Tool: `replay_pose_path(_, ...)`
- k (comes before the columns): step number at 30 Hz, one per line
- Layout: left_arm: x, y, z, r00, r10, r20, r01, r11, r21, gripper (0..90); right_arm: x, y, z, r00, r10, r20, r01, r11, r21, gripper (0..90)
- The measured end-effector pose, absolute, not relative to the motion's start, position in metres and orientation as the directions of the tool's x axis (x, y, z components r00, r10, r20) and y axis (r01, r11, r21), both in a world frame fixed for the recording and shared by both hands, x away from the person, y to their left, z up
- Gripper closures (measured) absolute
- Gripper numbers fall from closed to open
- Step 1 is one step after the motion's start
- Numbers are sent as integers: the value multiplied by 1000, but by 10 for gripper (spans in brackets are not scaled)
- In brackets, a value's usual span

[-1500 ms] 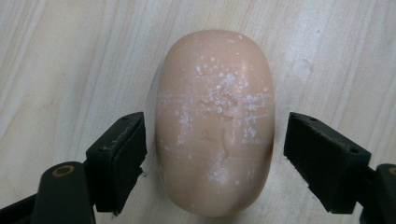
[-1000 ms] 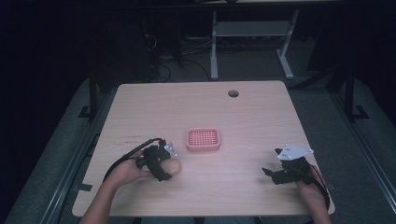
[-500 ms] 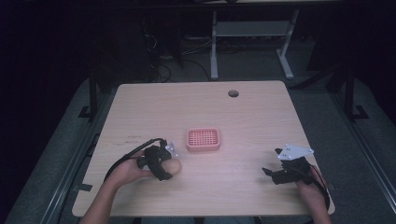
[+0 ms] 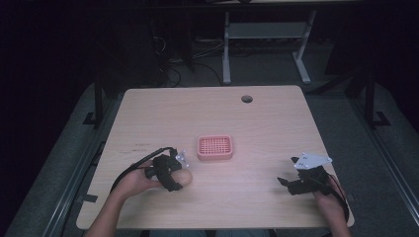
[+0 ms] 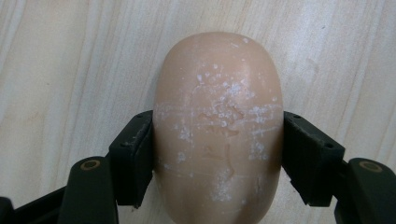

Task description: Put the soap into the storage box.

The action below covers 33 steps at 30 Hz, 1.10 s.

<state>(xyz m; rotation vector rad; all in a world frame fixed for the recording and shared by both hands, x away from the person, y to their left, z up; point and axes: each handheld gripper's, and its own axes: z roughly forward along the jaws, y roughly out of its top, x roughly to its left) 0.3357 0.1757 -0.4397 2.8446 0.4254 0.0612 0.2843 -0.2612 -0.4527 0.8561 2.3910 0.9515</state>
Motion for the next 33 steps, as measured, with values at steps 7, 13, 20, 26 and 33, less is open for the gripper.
replay_pose_path(7, 335, 176, -438, 955, 295, 8, 282, -921, 268, 322, 285, -261, -453, -719, 677, -157, 385, 576, 722, 140)
replay_pose_path(13, 336, 177, -431, 954, 300, 12, 284, -914, 289, 322, 285, -261, -453, -720, 675, -159, 382, 577, 721, 140)
replay_pose_path(20, 338, 174, -425, 957, 290, 20, 272, -916, 295, 322, 285, -260, -453, -720, 676, -155, 384, 575, 722, 140)
replay_pose_path(26, 341, 171, -423, 958, 286, 15, 269, -917, 295, 322, 285, -259, -453, -721, 676, -154, 384, 574, 723, 140)
replay_pose_path(33, 346, 165, -417, 962, 274, 20, 255, -920, 298, 322, 286, -259, -453, -726, 670, -156, 379, 579, 722, 140)
